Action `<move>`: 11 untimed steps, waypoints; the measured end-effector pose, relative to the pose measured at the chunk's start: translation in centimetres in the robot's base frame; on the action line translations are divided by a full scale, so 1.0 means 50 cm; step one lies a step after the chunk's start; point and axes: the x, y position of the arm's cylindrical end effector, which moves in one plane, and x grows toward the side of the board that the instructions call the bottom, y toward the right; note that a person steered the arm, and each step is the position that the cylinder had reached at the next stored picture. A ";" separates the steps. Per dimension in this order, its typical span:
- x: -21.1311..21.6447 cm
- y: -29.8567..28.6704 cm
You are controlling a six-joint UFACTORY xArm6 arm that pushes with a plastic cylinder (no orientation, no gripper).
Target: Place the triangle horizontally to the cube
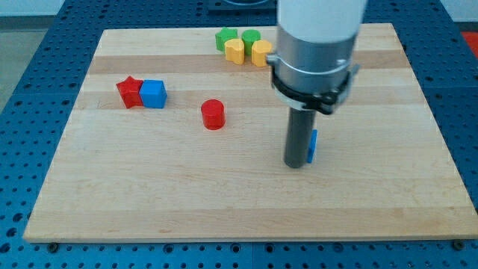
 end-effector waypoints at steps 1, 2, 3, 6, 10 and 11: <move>0.013 0.061; -0.008 0.074; -0.042 0.068; 0.029 -0.013; -0.070 0.047; -0.070 0.086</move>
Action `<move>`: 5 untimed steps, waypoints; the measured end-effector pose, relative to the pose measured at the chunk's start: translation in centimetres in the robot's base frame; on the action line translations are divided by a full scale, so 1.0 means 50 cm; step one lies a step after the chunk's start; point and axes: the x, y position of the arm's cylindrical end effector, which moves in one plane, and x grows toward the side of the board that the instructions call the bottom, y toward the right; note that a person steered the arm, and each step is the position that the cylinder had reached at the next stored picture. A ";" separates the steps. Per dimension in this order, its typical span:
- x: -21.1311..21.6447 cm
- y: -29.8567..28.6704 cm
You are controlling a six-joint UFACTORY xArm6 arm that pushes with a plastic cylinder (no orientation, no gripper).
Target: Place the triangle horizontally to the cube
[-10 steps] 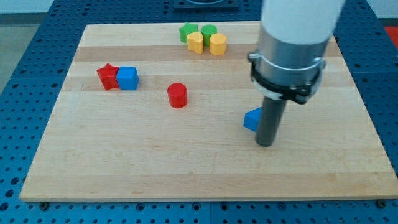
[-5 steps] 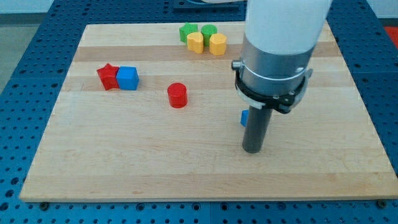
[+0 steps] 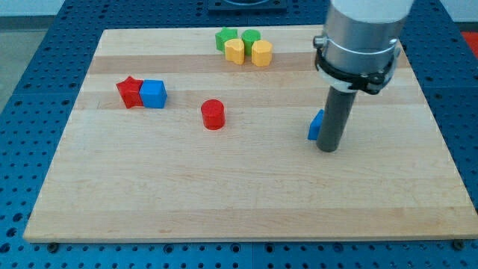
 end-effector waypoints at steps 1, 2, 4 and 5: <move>-0.024 -0.001; -0.057 -0.003; -0.141 -0.059; -0.150 -0.087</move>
